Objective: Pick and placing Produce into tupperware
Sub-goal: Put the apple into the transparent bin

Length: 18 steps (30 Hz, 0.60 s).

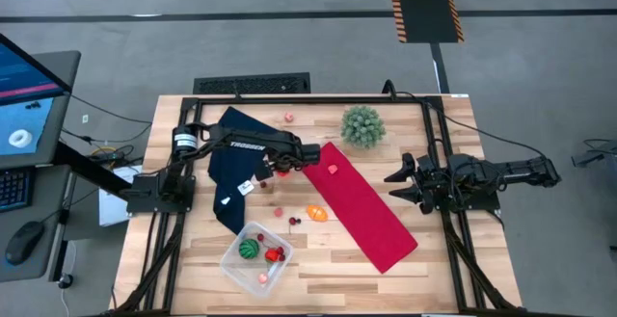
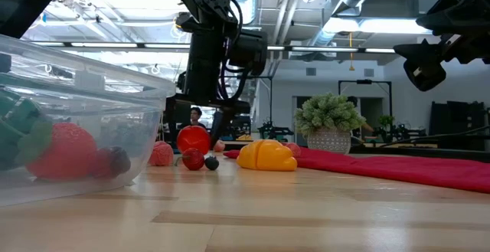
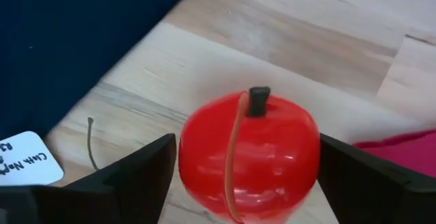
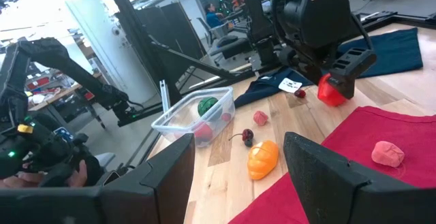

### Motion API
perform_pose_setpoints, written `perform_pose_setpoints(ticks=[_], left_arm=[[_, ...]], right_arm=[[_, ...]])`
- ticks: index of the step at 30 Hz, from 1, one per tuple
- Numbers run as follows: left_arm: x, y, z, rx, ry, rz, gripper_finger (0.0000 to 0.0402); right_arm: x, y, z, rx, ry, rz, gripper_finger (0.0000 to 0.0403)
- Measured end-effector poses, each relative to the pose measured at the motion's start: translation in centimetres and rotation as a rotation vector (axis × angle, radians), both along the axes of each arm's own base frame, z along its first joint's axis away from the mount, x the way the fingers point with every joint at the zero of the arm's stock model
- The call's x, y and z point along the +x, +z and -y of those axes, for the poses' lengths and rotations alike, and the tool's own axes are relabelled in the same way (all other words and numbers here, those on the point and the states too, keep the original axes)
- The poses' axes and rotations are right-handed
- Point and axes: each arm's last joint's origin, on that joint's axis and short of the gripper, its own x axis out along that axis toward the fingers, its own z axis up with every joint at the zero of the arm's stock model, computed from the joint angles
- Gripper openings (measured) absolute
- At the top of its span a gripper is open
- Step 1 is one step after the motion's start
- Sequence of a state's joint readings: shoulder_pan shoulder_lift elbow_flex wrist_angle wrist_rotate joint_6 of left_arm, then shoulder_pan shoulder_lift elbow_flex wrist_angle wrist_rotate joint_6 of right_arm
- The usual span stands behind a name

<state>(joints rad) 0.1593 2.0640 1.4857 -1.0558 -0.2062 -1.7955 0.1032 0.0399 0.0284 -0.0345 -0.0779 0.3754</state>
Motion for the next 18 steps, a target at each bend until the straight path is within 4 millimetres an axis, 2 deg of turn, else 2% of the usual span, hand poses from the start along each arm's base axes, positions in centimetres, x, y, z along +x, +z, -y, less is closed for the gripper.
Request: perform_pose_setpoints(ticks=[8, 18], left_arm=[[-0.01, 0.01, 0.01, 0.002, 0.003, 0.000, 0.0279], [-0.01, 0.01, 0.01, 0.002, 0.004, 0.000, 0.0279]], right_arm=[[0.00, -0.01, 0.00, 0.000, 0.000, 0.000, 0.0249], [0.00, 0.00, 0.00, 0.000, 0.000, 0.000, 0.0249]])
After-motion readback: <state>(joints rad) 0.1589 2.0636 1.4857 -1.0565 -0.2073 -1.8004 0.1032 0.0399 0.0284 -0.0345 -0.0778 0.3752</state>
